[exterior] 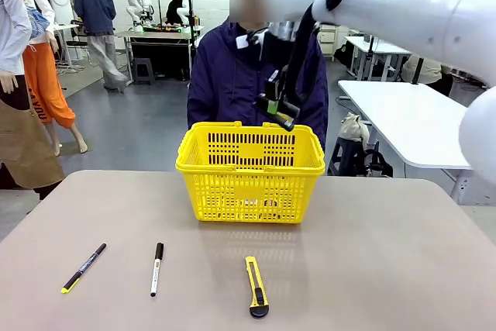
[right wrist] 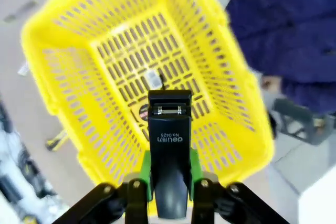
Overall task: Place the items the person wants into the basket.
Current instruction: Pick up the item the person points to and place it in the Market Basket.
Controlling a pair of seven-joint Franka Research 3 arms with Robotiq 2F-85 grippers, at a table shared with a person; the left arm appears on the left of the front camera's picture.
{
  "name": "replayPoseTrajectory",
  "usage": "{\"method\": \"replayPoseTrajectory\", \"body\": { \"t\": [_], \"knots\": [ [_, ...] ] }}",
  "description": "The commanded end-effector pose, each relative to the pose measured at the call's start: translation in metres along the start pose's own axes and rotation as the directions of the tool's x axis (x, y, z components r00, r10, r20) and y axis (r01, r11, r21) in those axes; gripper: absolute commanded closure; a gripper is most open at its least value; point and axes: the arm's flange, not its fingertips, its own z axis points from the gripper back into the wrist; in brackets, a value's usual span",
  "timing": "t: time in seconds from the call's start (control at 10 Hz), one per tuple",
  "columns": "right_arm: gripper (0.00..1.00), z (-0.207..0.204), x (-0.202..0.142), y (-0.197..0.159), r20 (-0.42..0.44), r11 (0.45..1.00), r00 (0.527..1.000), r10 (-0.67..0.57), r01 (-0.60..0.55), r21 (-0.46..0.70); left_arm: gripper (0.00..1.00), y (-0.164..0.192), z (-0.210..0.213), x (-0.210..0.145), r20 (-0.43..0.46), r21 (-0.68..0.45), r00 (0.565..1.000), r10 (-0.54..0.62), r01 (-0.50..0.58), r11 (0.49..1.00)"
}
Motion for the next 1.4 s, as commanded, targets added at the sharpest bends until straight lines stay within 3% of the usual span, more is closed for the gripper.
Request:
{"method": "replayPoseTrajectory", "body": {
  "t": [0.0, 0.5, 0.6, 1.1, 1.3],
  "knots": [
    [0.68, 0.004, 0.038, -0.016, -0.092, 0.997, 0.993, 0.074, -0.075, -0.004, 0.0, 0.002, 0.001, -0.001, 0.021, -0.011, 1.0, -0.013, 0.013, 1.0],
    [0.68, -0.035, 0.047, -0.012, -0.168, 0.996, 0.982, 0.089, -0.085, 0.028, 0.0, 0.002, 0.001, -0.001, 0.021, -0.011, 1.0, -0.013, 0.013, 1.0],
    [0.68, -0.053, 0.021, 0.014, -0.135, 0.995, 0.987, 0.087, -0.081, 0.049, 0.0, 0.002, 0.001, -0.001, 0.021, -0.011, 1.0, -0.013, 0.013, 1.0],
    [0.68, -0.056, 0.02, 0.012, -0.14, 0.995, 0.987, 0.085, -0.078, 0.056, 0.0, 0.002, 0.001, -0.001, 0.021, -0.011, 1.0, -0.013, 0.013, 1.0],
    [0.68, -0.079, 0.031, 0.009, -0.184, 0.989, 0.974, 0.133, -0.118, 0.089, 0.0, 0.002, 0.001, -0.001, 0.021, -0.011, 1.0, -0.013, 0.013, 1.0]
  ]
}}
